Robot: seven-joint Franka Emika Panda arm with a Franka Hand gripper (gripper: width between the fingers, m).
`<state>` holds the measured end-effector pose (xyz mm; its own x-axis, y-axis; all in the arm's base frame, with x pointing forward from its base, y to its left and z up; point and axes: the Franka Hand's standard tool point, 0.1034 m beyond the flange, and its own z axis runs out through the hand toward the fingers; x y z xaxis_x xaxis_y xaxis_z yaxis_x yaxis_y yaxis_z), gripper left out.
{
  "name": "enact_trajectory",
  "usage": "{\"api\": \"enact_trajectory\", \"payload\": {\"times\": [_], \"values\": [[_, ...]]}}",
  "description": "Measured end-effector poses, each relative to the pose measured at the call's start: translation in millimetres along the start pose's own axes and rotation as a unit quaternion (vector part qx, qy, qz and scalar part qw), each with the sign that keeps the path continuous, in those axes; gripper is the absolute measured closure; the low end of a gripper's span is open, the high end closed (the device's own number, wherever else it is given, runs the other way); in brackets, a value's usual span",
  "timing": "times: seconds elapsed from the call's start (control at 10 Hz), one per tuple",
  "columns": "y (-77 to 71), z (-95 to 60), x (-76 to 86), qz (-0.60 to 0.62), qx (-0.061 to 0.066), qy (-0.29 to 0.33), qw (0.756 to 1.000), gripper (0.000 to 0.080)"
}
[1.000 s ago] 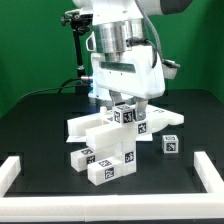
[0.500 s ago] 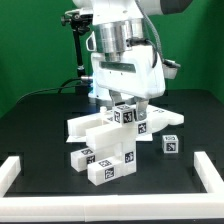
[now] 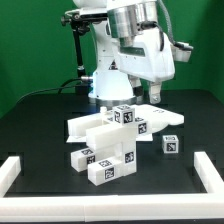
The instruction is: Assemble chair
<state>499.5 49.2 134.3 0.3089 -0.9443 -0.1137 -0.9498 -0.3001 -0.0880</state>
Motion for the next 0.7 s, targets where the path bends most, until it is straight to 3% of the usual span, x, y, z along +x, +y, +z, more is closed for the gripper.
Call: {"api": "enact_trajectory", "payload": {"times": [0.1, 0.5, 0.6, 0.7], "values": [[1.5, 0.3, -3.3, 0.008, -0.001, -0.001, 1.000, 0.0151], [18.6, 0.5, -72.8, 0.053, -0.020, -0.009, 0.998, 0.0151], [19.9, 4.3, -84.0, 0.061, -0.025, -0.006, 0.998, 0.0151], [19.9, 4.2, -81.4, 0.051, -0.024, -0.007, 0.998, 0.0151]]}}
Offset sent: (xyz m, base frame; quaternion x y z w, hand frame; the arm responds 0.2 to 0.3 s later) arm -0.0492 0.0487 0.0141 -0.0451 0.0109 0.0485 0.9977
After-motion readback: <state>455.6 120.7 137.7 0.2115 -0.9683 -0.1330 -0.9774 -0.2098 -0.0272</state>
